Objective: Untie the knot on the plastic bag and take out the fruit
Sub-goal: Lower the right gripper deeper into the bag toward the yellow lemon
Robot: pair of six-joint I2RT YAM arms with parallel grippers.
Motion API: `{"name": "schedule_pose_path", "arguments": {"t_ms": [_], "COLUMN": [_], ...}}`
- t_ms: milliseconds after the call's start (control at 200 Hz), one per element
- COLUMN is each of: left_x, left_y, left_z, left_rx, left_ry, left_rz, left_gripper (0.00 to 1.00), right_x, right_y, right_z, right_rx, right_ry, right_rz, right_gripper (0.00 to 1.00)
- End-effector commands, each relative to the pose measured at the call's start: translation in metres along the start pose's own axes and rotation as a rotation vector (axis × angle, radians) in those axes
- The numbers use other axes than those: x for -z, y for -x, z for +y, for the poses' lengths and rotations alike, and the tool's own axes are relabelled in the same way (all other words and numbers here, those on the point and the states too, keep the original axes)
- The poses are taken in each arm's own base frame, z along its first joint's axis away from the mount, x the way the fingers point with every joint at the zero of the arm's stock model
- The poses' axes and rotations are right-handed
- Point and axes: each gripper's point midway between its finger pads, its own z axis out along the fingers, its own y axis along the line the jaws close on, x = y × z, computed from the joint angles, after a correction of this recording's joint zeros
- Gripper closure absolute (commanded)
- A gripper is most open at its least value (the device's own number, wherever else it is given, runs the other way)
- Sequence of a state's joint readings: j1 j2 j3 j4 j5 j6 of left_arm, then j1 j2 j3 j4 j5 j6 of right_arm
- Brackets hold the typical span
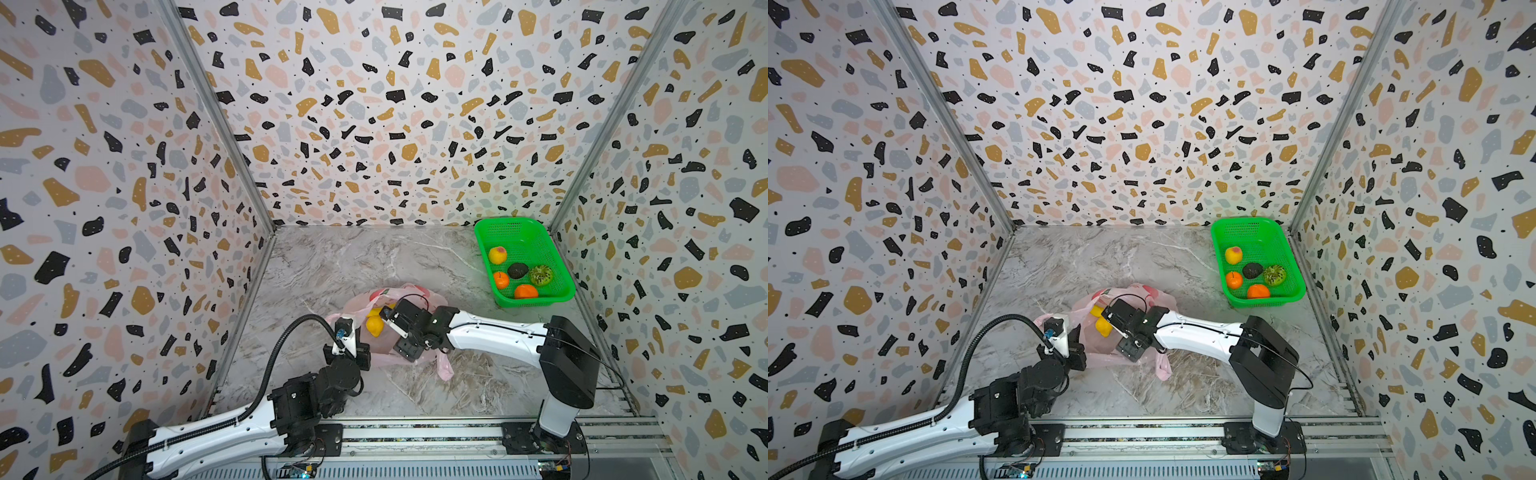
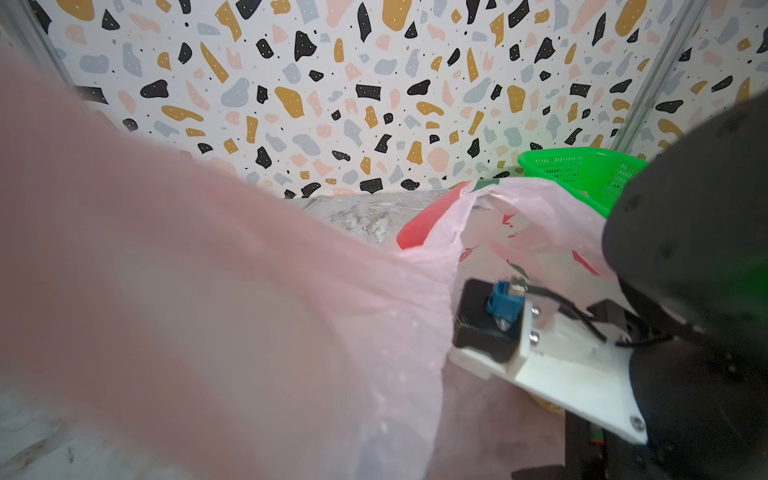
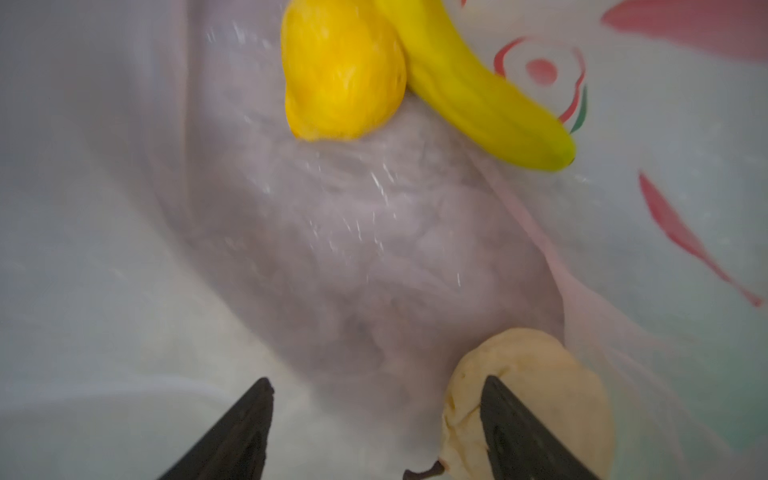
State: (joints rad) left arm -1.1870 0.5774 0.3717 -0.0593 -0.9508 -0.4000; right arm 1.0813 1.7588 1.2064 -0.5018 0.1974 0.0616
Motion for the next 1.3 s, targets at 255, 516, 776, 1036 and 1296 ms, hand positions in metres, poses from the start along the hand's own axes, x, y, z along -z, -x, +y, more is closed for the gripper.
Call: {"name": "schedule_pose_path", "arguments": {"t_ms": [255,516,776,1036,1296], "left_x": [0.000,-0.002,-0.002,-0.002,-0.002], "left_y": [-0.007,-0.035,-0.045,-0.036,-0.018], "left_z": [-0.004,0.002,0.018,0.021,0.010], "left_rx": [0.031,-0.007,-0.006,0.063,0.104], "left_ry": [-0.029,0.015,0.134,0.151,0.086], "left_rz": [0.019,0.126,0.181,0.134,0.083], "left_gripper": [1.00,1.00,1.00,1.00,1.00], "right_x": [0.030,0.008,-0.002,-0.012,-0.030], "right_y": [0.055,0.088,0.082,0.095,0.093], "right_z": [-0.004,0.005,0.011,0.024,0.024], "right_rx": [-0.126,-0.187,-0.229,-0.269,-0.366], "right_ry": [0.010,0.089,0.122,0.239,0.321], "right_rz": [-0.170,-0.240,-0.307,-0.384,-0.388], "right_gripper": [0.19,0.19,0.19,0.18,0.17]}}
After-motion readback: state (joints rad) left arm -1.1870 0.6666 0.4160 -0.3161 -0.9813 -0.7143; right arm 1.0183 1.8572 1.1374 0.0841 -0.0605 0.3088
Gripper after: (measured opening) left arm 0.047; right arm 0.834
